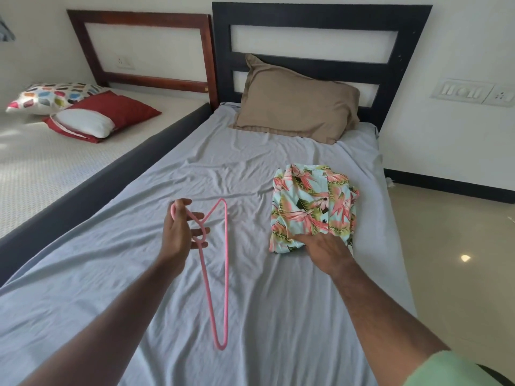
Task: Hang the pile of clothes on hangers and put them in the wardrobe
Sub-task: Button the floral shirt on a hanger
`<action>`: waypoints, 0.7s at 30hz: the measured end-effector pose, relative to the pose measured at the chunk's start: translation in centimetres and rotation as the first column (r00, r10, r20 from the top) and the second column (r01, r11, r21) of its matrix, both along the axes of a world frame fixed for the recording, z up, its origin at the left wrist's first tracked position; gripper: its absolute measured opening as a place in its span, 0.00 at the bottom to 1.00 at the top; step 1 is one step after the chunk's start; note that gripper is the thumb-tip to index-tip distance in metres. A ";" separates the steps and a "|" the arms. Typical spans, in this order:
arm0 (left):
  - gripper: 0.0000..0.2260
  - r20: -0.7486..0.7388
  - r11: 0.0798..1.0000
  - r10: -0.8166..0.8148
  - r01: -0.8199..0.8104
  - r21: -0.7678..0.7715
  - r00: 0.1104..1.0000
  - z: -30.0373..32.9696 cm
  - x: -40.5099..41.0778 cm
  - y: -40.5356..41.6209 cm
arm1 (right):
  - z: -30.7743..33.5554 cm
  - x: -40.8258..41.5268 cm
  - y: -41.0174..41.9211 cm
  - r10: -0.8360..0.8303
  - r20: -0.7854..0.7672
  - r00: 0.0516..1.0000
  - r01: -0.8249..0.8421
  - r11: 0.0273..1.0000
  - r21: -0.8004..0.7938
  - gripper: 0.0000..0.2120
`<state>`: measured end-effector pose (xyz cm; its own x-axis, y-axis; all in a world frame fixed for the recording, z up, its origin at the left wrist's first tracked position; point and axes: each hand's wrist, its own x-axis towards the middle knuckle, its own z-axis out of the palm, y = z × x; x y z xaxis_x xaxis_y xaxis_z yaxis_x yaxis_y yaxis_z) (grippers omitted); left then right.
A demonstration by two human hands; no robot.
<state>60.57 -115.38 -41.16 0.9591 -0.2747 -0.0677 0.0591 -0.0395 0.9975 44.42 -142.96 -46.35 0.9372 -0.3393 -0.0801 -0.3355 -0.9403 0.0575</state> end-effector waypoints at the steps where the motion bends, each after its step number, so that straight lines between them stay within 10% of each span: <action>1: 0.16 -0.003 1.000 -0.002 0.002 0.010 1.000 0.1 -0.2 0.0 | 0.3 0.2 0.3 -0.006 0.011 1.000 0.006 1.000 0.004 0.30; 17: 0.18 0.190 0.993 0.065 -0.083 0.088 0.980 -1.3 -2.9 2.7 | 1.6 8.9 19.1 -0.214 0.217 0.952 0.062 0.833 0.550 0.12; 21: 0.27 0.192 0.995 0.034 -0.052 0.089 0.981 -0.9 -3.2 4.0 | 2.1 10.2 21.1 -0.066 -0.019 0.998 0.052 0.548 0.835 0.14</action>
